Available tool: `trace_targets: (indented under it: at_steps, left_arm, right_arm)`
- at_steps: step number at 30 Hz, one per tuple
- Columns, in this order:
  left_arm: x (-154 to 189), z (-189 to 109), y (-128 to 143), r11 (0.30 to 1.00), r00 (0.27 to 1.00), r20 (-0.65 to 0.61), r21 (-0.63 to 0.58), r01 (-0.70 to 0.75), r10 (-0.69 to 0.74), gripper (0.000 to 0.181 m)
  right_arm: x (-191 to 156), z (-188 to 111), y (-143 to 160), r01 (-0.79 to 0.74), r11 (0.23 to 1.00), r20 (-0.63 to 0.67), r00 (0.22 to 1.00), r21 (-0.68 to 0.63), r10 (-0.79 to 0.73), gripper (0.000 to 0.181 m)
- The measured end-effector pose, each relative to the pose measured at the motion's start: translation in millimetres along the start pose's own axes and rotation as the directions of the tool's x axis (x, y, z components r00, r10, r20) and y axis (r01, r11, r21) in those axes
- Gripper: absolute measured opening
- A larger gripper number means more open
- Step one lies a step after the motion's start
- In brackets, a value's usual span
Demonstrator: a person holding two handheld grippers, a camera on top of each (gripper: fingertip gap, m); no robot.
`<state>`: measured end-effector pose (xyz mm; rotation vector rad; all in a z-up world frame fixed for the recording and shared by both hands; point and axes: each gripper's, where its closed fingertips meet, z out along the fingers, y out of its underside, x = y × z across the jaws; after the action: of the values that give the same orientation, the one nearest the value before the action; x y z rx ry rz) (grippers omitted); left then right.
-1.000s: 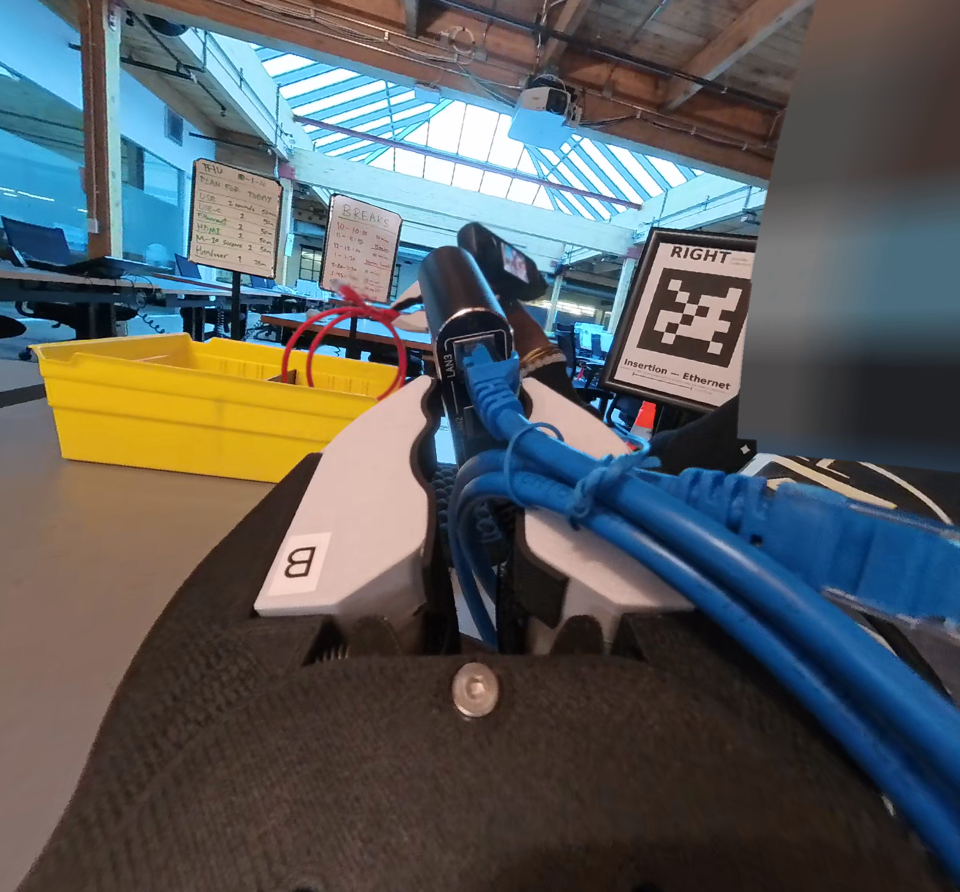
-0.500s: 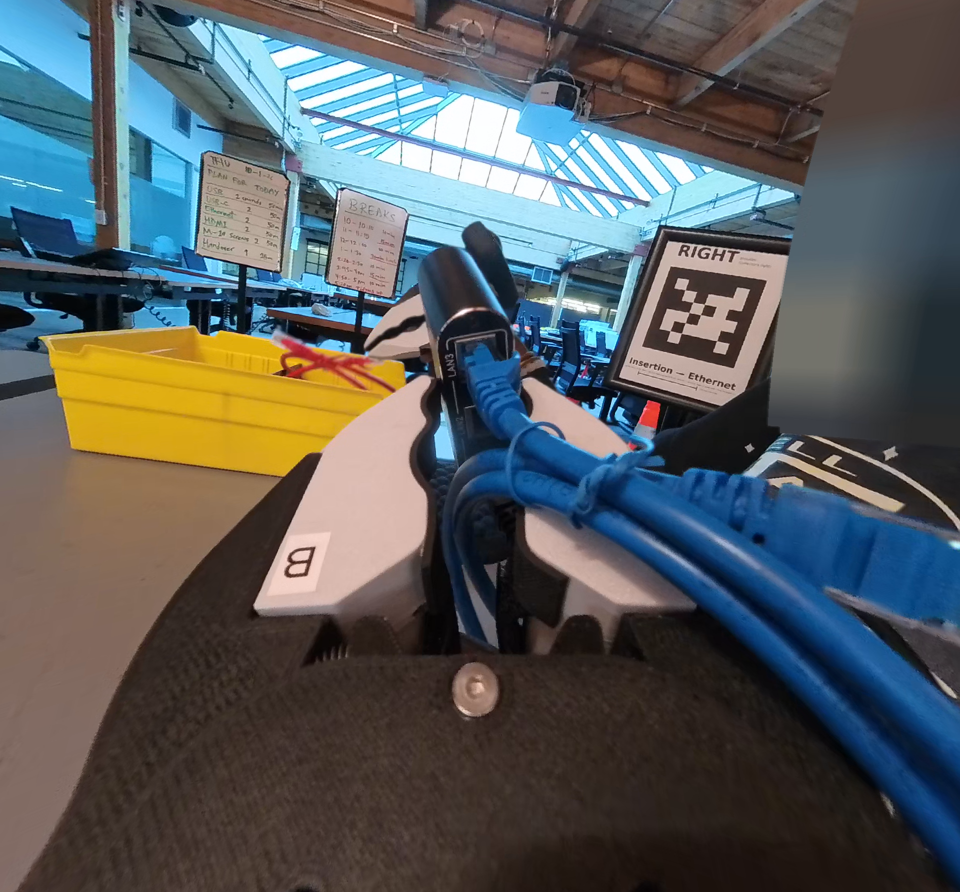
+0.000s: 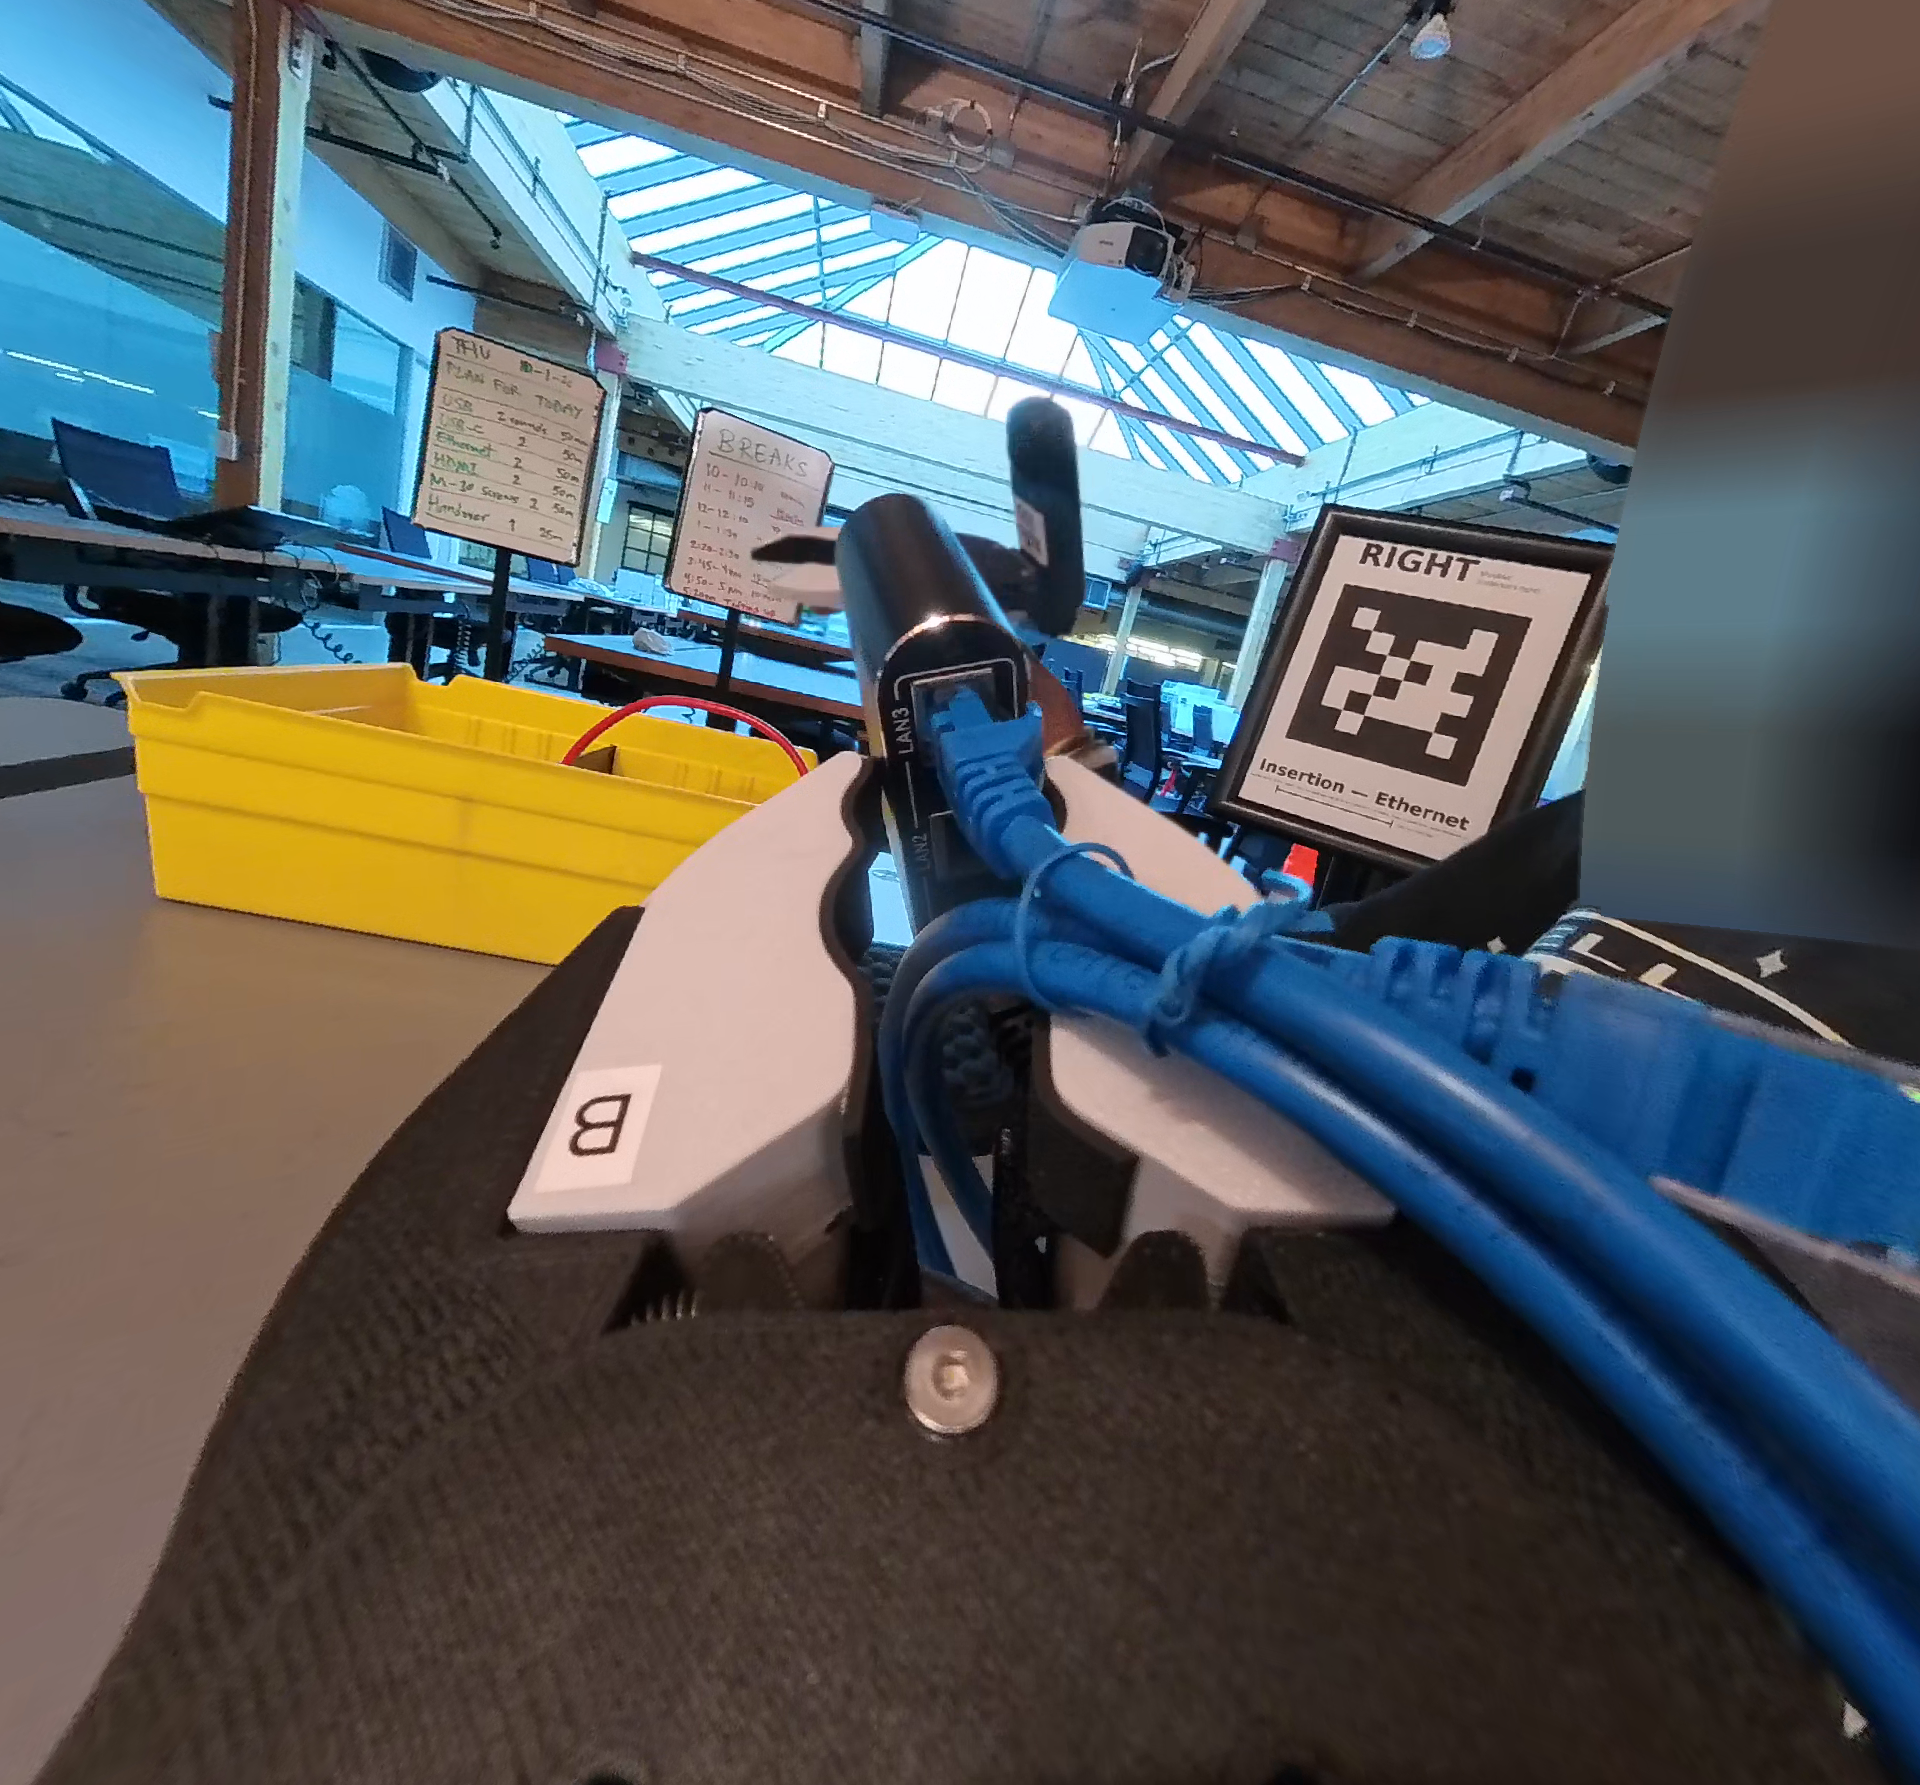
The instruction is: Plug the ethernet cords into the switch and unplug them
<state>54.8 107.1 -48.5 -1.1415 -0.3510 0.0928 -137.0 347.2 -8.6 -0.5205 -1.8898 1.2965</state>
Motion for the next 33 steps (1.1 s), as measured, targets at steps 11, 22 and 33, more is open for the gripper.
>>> trace_targets:
  at_steps: [11,22,33]
  left_arm:
    - [4,2,7,0.999,1.000,-0.014,-0.040,-0.028,0.027,0.026]
    - [3,2,4,1.000,1.000,-0.008,-0.028,-0.014,0.014,0.027]
    - [-5,-8,-20,0.992,1.000,0.026,0.126,0.012,-0.016,0.026]
  right_arm:
    - [39,9,140,-0.133,0.828,-0.112,0.990,-0.545,0.085,0.013]
    - [33,17,170,-0.102,0.702,-0.125,0.992,-0.705,0.018,0.028]
    - [-16,-52,-120,-0.318,0.608,0.139,0.936,0.727,0.324,0.055]
